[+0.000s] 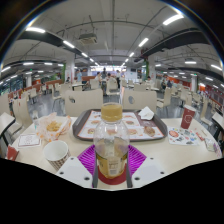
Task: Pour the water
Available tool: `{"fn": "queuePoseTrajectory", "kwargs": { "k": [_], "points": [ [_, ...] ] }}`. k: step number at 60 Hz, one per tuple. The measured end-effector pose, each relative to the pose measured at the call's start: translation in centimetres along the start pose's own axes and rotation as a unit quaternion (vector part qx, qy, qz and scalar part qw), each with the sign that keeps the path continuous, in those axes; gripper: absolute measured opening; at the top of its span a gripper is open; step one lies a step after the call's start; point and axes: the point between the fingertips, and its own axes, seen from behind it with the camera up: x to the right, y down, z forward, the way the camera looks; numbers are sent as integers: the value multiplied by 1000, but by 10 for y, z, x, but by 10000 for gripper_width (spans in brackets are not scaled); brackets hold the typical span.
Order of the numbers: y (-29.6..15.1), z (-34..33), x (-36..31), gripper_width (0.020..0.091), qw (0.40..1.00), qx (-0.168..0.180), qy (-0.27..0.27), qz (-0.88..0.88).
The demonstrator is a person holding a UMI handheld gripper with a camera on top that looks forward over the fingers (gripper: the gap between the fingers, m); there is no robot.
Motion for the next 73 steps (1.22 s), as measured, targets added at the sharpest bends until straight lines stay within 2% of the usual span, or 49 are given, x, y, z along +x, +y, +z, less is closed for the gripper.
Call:
{"fn": "queuePoseTrajectory", "kwargs": {
  "k": [8, 11, 13, 16, 20, 36, 52, 73],
  "points": [
    [3, -4, 0, 521, 1000, -25, 5, 11],
    [1, -11, 2, 689, 999, -33, 8, 10],
    [-2, -16, 3, 873, 999, -36, 8, 8],
    [-5, -29, 3, 812, 999, -47, 8, 6],
    [-10, -53, 3, 857, 998, -62, 11, 9],
    [-29, -178, -6, 845, 992, -117, 23, 32],
    [-39, -250, -5, 851, 991, -118, 47, 31],
    [-40, -270, -4, 851, 991, -118, 54, 16]
  ]
}}
